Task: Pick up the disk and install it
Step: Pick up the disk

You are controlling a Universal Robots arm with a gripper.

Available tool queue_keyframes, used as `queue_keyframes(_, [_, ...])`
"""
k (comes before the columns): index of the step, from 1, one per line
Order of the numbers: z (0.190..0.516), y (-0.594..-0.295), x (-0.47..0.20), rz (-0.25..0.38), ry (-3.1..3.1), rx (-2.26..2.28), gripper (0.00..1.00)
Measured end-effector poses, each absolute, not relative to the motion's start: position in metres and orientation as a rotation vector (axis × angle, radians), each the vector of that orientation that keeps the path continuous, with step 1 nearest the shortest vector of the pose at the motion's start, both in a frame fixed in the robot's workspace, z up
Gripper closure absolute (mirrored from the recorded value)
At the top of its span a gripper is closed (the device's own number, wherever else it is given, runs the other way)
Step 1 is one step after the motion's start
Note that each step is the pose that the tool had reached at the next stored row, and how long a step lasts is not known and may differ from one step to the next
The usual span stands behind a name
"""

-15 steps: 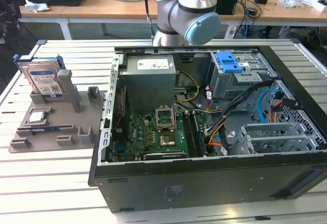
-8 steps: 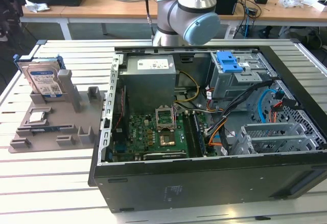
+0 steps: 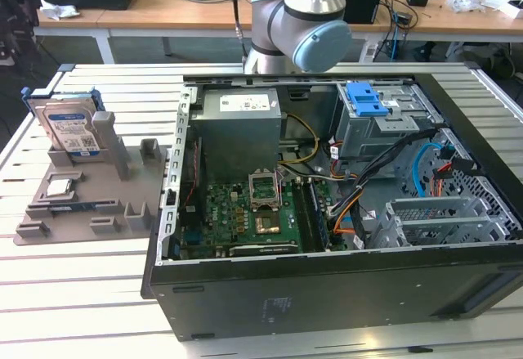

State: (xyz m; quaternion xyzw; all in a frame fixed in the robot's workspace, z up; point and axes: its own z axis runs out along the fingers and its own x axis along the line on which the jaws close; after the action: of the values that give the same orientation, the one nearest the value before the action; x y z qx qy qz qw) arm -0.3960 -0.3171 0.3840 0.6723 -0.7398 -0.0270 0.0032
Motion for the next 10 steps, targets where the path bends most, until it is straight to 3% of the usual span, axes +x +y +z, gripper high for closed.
queue_keyframes(10, [0.3746, -0.3155, -0.3960, -0.085, -2.319, 2.108, 0.52])
